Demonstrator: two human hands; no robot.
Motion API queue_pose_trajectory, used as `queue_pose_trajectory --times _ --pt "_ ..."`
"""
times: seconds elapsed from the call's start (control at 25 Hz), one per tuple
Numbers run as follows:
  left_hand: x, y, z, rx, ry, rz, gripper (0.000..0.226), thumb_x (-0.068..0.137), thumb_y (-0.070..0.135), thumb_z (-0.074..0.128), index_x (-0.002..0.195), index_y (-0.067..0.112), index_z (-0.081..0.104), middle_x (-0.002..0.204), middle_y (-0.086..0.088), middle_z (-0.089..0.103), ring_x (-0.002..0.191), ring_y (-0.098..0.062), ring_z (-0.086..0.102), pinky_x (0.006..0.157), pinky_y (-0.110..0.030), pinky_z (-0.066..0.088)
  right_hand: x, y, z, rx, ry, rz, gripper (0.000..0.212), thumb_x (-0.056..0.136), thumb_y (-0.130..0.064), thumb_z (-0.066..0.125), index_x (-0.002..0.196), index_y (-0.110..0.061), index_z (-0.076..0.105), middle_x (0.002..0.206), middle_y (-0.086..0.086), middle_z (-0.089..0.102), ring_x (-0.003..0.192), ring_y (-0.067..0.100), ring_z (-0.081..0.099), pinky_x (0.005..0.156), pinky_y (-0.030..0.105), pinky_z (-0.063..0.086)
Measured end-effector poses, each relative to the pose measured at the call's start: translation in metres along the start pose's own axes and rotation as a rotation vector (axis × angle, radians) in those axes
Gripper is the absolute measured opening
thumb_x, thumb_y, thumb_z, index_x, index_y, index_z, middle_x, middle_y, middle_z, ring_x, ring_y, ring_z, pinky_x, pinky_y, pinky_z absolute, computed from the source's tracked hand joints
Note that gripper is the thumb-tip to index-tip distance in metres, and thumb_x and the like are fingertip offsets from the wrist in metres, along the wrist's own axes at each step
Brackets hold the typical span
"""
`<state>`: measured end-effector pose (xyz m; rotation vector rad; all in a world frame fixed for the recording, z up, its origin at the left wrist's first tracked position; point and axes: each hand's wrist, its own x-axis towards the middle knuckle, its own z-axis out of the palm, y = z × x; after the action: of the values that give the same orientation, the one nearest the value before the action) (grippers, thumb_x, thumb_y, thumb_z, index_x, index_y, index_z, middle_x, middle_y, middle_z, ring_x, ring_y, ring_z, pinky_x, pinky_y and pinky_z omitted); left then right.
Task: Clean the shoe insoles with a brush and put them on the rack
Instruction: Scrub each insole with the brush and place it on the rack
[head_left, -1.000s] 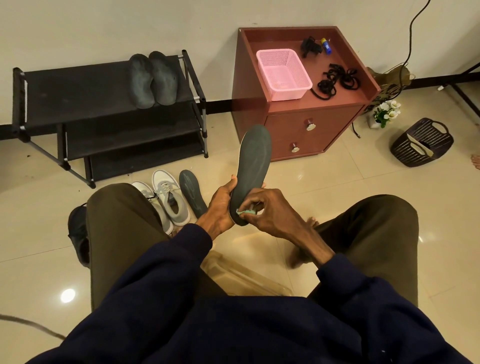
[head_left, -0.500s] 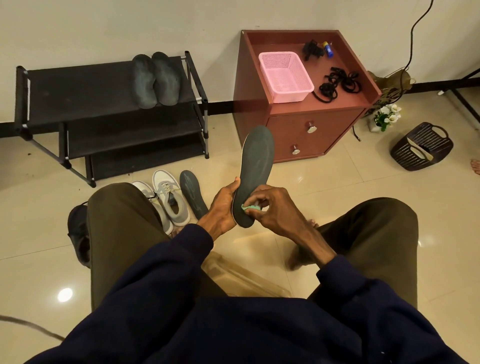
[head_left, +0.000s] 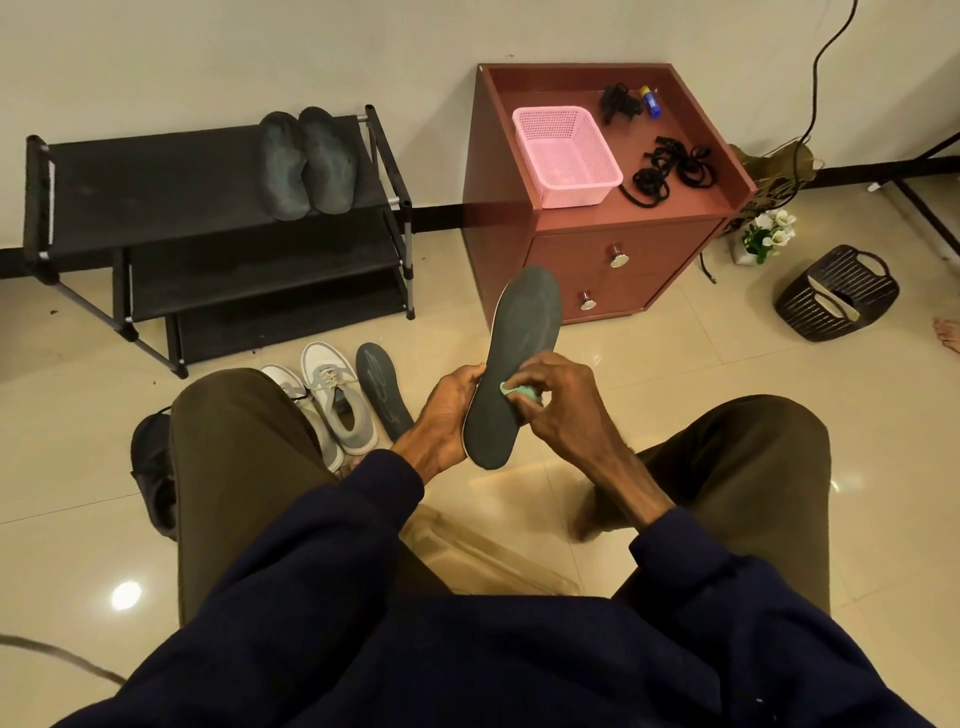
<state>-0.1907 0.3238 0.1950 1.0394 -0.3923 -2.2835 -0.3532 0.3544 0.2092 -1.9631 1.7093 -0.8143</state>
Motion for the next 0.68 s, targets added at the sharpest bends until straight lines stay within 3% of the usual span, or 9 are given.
queue_pose_trajectory --times 0.08,0.12,0.24,0.36,0.44,0.56,0.6,0.68 --pt "0.002 -0.002 -0.004 0.037 0.022 0.014 0.050 0.108 0.048 0.037 0.115 0.010 0.070 0.104 -0.011 0.074 0.086 -0.023 0.073 0.081 -0.036 0.060 -0.004 -0.012 0.002 0.084 -0.241 -0.028 0.014 0.080 -0.008 0.084 0.092 -0.015 0.082 0.093 -0.001 0.070 0.083 0.011 0.066 0.073 0.025 0.056" --pt "0.002 -0.003 -0.005 0.047 0.036 0.014 0.052 0.106 0.051 0.039 0.114 0.011 0.070 0.103 -0.010 0.075 0.086 -0.022 0.074 0.079 -0.036 0.061 -0.003 -0.013 0.002 0.082 -0.276 -0.035 0.014 0.080 -0.008 0.084 0.092 -0.016 0.082 0.092 -0.001 0.070 0.082 0.011 0.066 0.073 0.025 0.056" --pt "0.001 -0.005 -0.004 0.033 0.045 0.000 0.047 0.107 0.046 0.041 0.114 0.009 0.069 0.101 -0.011 0.077 0.083 -0.024 0.075 0.074 -0.037 0.064 0.006 0.001 0.000 -0.043 -0.053 0.001 0.014 0.080 -0.004 0.081 0.090 -0.013 0.081 0.090 0.002 0.071 0.081 0.016 0.065 0.075 0.036 0.057" --pt "-0.001 -0.005 0.000 0.018 -0.034 -0.052 0.048 0.108 0.043 0.041 0.127 0.005 0.064 0.122 -0.020 0.070 0.107 -0.035 0.068 0.099 -0.050 0.055 0.011 0.017 -0.009 -0.175 0.160 0.093 0.014 0.082 -0.004 0.080 0.093 -0.012 0.079 0.092 0.006 0.071 0.085 0.019 0.062 0.077 0.039 0.057" --pt "-0.001 -0.004 0.001 0.018 -0.038 -0.048 0.047 0.108 0.043 0.039 0.127 0.009 0.065 0.124 -0.018 0.070 0.109 -0.035 0.068 0.102 -0.053 0.052 0.006 0.010 -0.012 -0.061 0.089 0.096 0.013 0.082 -0.003 0.081 0.092 -0.011 0.078 0.091 0.005 0.071 0.081 0.014 0.063 0.073 0.032 0.059" --pt "-0.003 0.000 -0.003 0.105 0.011 -0.007 0.055 0.106 0.055 0.033 0.122 0.016 0.068 0.112 -0.009 0.076 0.097 -0.025 0.073 0.089 -0.042 0.060 -0.003 -0.012 -0.006 0.111 -0.243 0.046 0.010 0.082 -0.008 0.084 0.090 -0.012 0.080 0.088 0.000 0.072 0.076 0.009 0.066 0.068 0.022 0.058" --pt "-0.002 0.001 -0.004 0.129 0.033 0.004 0.057 0.105 0.057 0.034 0.124 0.016 0.067 0.110 -0.008 0.077 0.096 -0.024 0.074 0.085 -0.039 0.061 -0.002 -0.014 -0.004 0.083 -0.258 0.022 0.010 0.081 -0.010 0.084 0.089 -0.013 0.080 0.087 -0.002 0.072 0.076 0.009 0.066 0.069 0.024 0.058" --pt "-0.001 -0.002 -0.005 0.078 0.013 -0.007 0.056 0.105 0.056 0.037 0.128 0.013 0.064 0.118 -0.012 0.075 0.101 -0.028 0.074 0.086 -0.043 0.062 0.004 -0.006 -0.003 0.041 -0.105 0.040 0.008 0.081 -0.009 0.083 0.086 -0.014 0.078 0.084 -0.001 0.072 0.073 0.010 0.065 0.070 0.032 0.058"
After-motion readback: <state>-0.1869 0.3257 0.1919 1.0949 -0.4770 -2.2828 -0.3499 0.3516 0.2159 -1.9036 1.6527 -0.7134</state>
